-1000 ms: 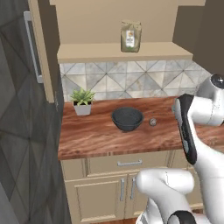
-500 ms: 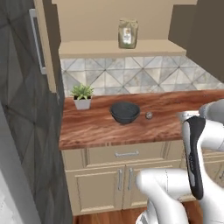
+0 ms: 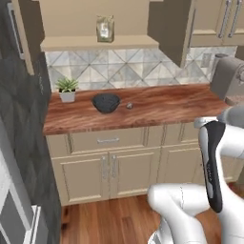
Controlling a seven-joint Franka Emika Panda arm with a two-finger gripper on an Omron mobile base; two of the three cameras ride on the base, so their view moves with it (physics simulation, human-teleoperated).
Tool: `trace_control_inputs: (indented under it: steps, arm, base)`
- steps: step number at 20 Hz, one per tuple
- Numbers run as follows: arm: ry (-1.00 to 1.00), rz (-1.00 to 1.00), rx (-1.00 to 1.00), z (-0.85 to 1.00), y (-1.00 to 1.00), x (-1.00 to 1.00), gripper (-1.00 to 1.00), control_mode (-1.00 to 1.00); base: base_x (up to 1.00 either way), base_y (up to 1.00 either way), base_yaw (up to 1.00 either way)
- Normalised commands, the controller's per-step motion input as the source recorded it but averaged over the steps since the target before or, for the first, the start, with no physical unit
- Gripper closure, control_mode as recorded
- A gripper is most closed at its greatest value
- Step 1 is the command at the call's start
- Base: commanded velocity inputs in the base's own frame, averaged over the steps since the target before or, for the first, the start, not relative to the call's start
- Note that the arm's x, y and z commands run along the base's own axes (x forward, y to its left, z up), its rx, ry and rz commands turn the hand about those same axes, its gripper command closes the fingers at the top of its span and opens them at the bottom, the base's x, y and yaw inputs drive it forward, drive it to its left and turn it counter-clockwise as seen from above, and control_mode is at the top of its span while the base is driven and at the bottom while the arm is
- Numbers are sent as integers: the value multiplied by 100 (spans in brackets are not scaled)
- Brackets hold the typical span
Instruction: Pick the egg and butter from the fridge and place them by the bowl for mixing.
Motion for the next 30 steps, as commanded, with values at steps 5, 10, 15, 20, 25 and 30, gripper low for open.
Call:
trace_control_inputs:
  steps: [5, 10, 15, 20, 25, 30]
  arm:
    - [0, 0, 0, 0, 0, 0, -100, 100]
    - [0, 0, 0, 0, 0, 0, -100, 100]
    - [0, 0, 0, 0, 0, 0, -100, 100]
    - [0, 0, 0, 0, 0, 0, -100, 100]
    - [0, 0, 0, 0, 0, 0, -100, 100]
    - [0, 0, 0, 0, 0, 0, -100, 100]
  base:
    - [-48, -100, -7]
    - [-62, -100, 0]
    - [-100, -93, 0]
    - [-99, -99, -2]
    - [-91, -100, -2]
    - [-30, -100, 0]
